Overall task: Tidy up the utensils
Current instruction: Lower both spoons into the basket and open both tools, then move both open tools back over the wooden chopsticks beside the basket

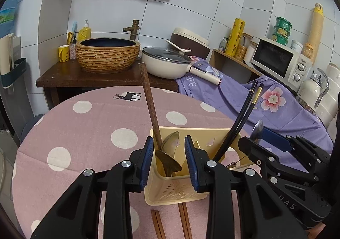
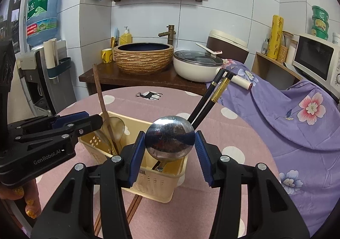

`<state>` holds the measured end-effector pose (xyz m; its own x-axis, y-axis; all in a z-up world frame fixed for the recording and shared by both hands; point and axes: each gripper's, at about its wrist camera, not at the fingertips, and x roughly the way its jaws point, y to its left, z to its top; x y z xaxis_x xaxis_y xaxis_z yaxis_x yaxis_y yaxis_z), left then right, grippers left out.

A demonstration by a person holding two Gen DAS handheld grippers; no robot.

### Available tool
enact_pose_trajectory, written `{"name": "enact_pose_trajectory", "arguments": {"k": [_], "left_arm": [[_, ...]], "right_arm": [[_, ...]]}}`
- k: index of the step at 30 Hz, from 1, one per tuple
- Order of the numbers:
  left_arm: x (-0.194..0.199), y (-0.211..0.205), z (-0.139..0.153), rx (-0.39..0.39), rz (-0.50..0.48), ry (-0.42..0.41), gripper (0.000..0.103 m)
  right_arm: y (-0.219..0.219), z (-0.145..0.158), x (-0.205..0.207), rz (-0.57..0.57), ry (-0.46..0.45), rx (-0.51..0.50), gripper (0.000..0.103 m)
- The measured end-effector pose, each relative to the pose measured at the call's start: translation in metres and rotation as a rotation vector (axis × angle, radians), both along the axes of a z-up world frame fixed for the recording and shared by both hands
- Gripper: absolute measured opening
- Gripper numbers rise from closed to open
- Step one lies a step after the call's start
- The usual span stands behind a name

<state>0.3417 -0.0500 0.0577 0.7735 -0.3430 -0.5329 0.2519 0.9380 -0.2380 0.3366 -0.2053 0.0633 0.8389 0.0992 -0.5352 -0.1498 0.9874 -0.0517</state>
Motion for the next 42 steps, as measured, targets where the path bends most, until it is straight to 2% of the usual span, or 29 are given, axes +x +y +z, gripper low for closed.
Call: {"name": "enact_pose_trajectory", "arguments": {"k": [2,5,7,9,10,13,15,17,20,23,27,33,42], "left_arm": [[-0.004,0.004,0.002,-0.013,0.003,-0.01,0.03],[-0.015,0.009,0.008,-0.026,0.001,-0.032,0.032],[-0.027,0.013,0.012,-0.034,0.003,-0.046,0.04],[-0.04,0.017,0.014,-0.036,0.017,-0.062,0.055],[-0.046,0.019,0.015,-0.03,0.028,-0.069,0.058],[-0.063,0.026,0.012,0.014,0.074,-0.075,0.063],[-0.073,0.029,0.003,0.066,0.104,-0.055,0.063],[-0.083,0.031,-0.01,0.113,0.132,-0.025,0.063],[-0.098,0.034,-0.039,0.147,0.162,0.055,0.063],[-0.113,0.035,-0.071,0.143,0.164,0.139,0.063],[-0.126,0.033,-0.101,0.144,0.15,0.205,0.063],[-0.13,0.032,-0.127,0.178,0.131,0.26,0.063],[-0.132,0.039,-0.127,0.162,0.14,0.255,0.064]], "right_arm": [[-0.002,0.0,-0.003,0.0,-0.011,0.006,0.055],[-0.006,0.001,-0.01,0.005,-0.018,0.025,0.057],[-0.009,0.004,-0.019,0.004,-0.039,0.037,0.065],[-0.011,0.007,-0.032,0.0,-0.07,0.046,0.066],[-0.011,0.01,-0.04,-0.007,-0.09,0.045,0.066],[-0.013,0.013,-0.064,-0.023,-0.134,0.041,0.067],[-0.011,0.011,-0.082,-0.006,-0.147,0.037,0.074],[-0.01,0.005,-0.097,0.003,-0.142,0.03,0.076],[-0.008,-0.018,-0.107,0.02,-0.048,0.027,0.081],[-0.007,-0.058,-0.112,0.0,0.094,0.018,0.081],[-0.005,-0.101,-0.114,-0.027,0.246,0.017,0.081],[0.013,-0.127,-0.122,-0.025,0.314,-0.017,0.081],[0.025,-0.147,-0.122,-0.031,0.352,-0.086,0.081]]}}
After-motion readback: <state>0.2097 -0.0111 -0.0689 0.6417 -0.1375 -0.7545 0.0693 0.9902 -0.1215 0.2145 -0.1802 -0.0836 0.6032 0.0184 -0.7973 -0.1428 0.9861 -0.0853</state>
